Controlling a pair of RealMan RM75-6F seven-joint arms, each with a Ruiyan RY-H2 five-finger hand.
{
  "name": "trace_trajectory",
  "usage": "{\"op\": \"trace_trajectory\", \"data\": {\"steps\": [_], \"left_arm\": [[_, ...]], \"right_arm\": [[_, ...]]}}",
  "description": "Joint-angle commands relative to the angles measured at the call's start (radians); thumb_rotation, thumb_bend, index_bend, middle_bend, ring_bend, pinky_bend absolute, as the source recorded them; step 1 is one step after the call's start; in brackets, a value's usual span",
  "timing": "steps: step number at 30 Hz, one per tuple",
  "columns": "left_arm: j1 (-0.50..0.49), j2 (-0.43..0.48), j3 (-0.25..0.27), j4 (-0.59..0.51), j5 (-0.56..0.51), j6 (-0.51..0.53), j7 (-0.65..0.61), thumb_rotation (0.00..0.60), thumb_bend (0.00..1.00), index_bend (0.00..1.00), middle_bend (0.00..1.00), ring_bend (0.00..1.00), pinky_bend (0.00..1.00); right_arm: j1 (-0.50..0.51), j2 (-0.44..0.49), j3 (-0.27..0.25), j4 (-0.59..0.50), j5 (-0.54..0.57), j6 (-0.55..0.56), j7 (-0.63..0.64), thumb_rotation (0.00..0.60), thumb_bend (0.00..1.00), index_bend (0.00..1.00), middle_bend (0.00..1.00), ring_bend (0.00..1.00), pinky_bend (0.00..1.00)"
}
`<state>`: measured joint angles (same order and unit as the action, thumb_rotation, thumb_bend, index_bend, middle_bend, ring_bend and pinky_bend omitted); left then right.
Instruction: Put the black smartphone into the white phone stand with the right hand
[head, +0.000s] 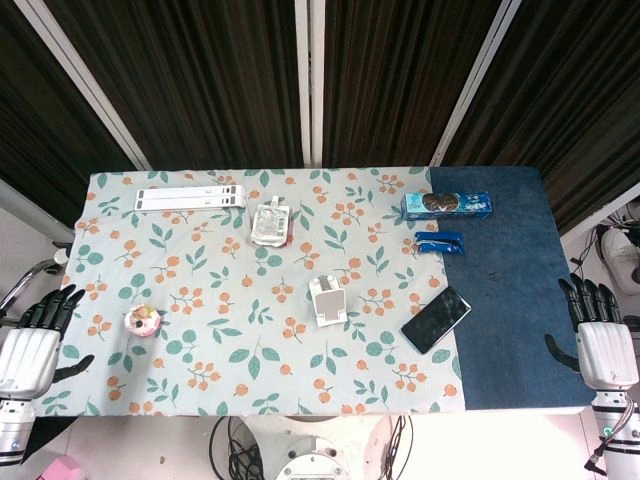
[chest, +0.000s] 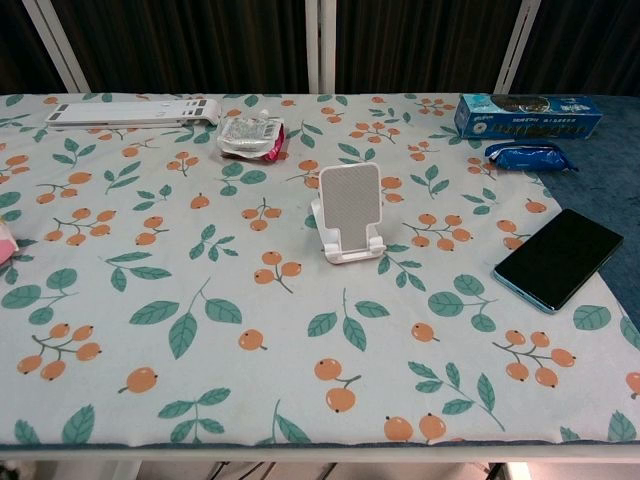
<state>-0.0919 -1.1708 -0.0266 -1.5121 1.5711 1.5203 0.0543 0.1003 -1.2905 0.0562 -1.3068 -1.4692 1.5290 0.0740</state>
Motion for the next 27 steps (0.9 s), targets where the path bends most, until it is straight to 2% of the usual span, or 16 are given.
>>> {"op": "trace_trajectory", "data": {"steps": [1, 9, 14, 17, 21, 27], "left_arm": [[-0.002, 0.001, 0.0, 0.0, -0.001, -0.002, 0.0, 0.599, 0.0, 0.1, 0.08, 0.09, 0.21], [-0.002, 0.003, 0.008, -0.016, 0.01, -0.001, 0.005, 0.599, 0.0, 0.1, 0.08, 0.09, 0.21], [-0.014, 0.011, 0.005, -0.024, 0.013, -0.012, 0.0, 0.599, 0.0, 0.1, 0.08, 0.09, 0.21], [-0.017, 0.013, 0.007, -0.025, 0.021, -0.011, -0.001, 0.599, 0.0, 0.1, 0.08, 0.09, 0.21], [-0.014, 0.01, 0.009, -0.027, 0.018, -0.009, 0.004, 0.6, 0.0, 0.1, 0.08, 0.09, 0.21], [-0.008, 0.008, 0.01, -0.029, 0.015, -0.001, 0.004, 0.6, 0.0, 0.1, 0.08, 0.09, 0.21]], "right_arm": [[0.001, -0.002, 0.003, 0.002, 0.002, -0.007, 0.003, 0.6, 0.18, 0.0, 0.0, 0.0, 0.0], [0.008, 0.041, -0.005, -0.023, -0.009, -0.047, -0.005, 0.6, 0.18, 0.0, 0.0, 0.0, 0.0], [0.082, 0.128, -0.008, -0.1, 0.004, -0.203, -0.075, 0.6, 0.18, 0.0, 0.0, 0.0, 0.0], [0.149, 0.162, -0.002, -0.141, -0.035, -0.273, -0.134, 0.6, 0.18, 0.0, 0.0, 0.0, 0.0], [0.254, 0.211, -0.005, -0.235, -0.068, -0.422, -0.232, 0.6, 0.11, 0.0, 0.0, 0.0, 0.0], [0.381, 0.21, 0.007, -0.315, -0.029, -0.624, -0.346, 0.6, 0.05, 0.0, 0.0, 0.0, 0.0]]}}
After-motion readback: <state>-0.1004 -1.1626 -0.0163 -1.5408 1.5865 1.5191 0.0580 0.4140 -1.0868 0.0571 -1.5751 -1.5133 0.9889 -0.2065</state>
